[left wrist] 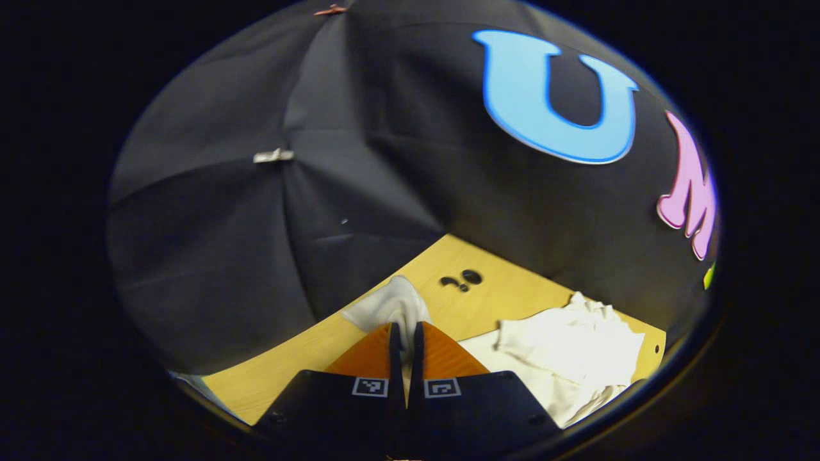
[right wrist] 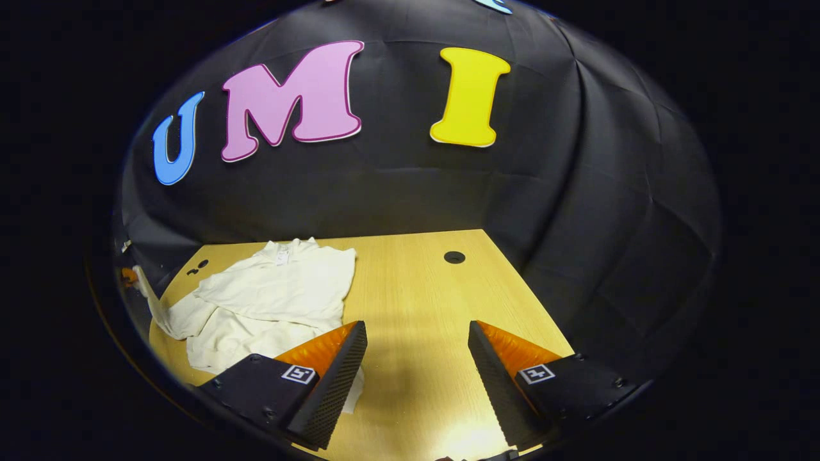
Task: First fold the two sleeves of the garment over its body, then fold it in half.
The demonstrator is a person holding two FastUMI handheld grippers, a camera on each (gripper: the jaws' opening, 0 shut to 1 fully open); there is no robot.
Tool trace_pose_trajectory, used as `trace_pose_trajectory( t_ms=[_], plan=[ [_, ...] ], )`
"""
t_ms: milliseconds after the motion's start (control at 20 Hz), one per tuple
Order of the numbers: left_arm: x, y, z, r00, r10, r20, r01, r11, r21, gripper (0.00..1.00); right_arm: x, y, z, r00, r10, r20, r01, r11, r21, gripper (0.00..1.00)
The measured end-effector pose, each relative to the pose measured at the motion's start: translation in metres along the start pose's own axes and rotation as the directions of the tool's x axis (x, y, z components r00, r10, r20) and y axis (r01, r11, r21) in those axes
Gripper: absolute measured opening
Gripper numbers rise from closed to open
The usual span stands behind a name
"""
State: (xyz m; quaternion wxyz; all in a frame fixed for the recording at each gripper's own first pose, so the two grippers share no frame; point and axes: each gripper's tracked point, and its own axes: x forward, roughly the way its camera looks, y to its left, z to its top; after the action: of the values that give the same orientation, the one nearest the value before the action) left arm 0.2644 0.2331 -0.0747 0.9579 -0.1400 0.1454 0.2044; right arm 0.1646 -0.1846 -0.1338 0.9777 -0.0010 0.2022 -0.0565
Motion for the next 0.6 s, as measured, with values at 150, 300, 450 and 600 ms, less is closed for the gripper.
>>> trace_pose_trajectory(
  t_ms=[150,300,450,600],
  plan=[
    [0.008,-0.091,0.023,0.992,-0.119,0.046,0.118,0.992,0.036,0.06,0.003,-0.022,-0.006,1.0,-0.017,-0.007,0.017,1.0,0.023,0.98],
    [0.008,-0.185,0.03,0.963,-0.259,0.072,0.251,0.962,0.11,0.06,0.006,-0.042,-0.017,0.999,-0.038,-0.016,0.039,0.998,0.059,0.98],
    [0.004,-0.278,0.019,0.918,-0.393,0.058,0.379,0.909,0.174,0.06,0.006,-0.059,-0.029,0.998,-0.056,-0.035,0.058,0.995,0.082,0.98],
    [-0.011,-0.36,-0.009,0.855,-0.519,0.016,0.507,0.841,0.191,0.06,0.008,-0.073,-0.038,0.996,-0.072,-0.053,0.076,0.993,0.086,0.98]
  ],
)
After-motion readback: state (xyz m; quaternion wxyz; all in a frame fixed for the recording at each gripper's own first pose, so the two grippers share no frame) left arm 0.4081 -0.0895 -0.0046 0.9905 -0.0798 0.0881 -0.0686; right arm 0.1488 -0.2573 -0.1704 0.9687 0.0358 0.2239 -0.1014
